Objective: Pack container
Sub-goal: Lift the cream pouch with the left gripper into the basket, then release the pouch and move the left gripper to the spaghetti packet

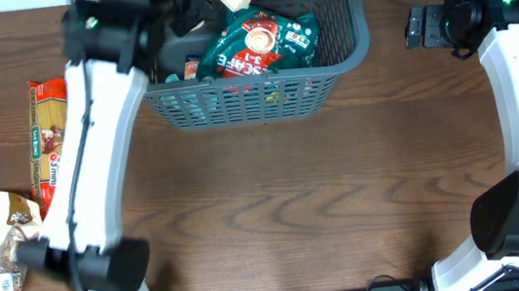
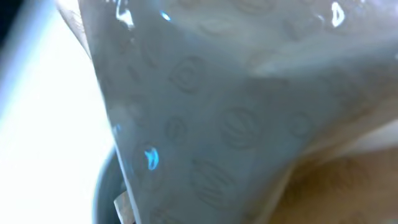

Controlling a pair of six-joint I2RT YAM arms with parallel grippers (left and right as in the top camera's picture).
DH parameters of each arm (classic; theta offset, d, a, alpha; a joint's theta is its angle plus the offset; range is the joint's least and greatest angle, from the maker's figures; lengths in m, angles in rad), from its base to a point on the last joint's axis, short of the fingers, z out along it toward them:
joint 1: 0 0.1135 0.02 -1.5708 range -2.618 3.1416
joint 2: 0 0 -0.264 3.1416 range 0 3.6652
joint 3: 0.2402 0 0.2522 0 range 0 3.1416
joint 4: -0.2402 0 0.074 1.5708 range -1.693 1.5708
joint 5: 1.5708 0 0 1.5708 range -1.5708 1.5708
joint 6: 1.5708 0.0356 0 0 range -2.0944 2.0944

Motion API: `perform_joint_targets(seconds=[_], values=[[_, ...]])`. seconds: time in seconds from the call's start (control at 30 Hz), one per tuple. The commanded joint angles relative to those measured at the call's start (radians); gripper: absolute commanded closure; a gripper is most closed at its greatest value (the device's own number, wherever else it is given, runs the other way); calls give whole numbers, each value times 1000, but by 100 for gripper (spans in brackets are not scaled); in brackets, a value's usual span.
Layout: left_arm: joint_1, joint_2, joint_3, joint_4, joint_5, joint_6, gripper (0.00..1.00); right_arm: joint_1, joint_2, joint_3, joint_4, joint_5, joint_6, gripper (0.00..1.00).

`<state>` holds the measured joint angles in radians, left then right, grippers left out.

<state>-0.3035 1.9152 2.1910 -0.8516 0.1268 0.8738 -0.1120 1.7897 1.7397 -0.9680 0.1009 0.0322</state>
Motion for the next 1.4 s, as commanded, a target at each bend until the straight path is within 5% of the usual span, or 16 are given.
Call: perform_joint_targets(seconds=[0.0,0.23,0.4,0.57,0.93,1.13,1.37], values=[[21,104,8,-8,-8,34,92,2,-10,-1,-2,-5,-23,1],[23,247,7,-33,-8,31,87,2,-10,-1,-16,-4,-35,1],[26,261,3,-56,-12,28,36,2,-10,-1,-27,-4,-41,1],[26,190,4,-84,-16,-19,23,2,-10,-1,-28,-4,-42,1],[32,-187,5,-169,-188,-121,21,2,-10,-1,-34,-4,-57,1],[105,-369,5,-340,-371,-393,21,2,-10,-1,-35,-3,-86,1],[412,-429,-4,-698,-395,-756,14,2,-10,0,-36,-1,-93,1]])
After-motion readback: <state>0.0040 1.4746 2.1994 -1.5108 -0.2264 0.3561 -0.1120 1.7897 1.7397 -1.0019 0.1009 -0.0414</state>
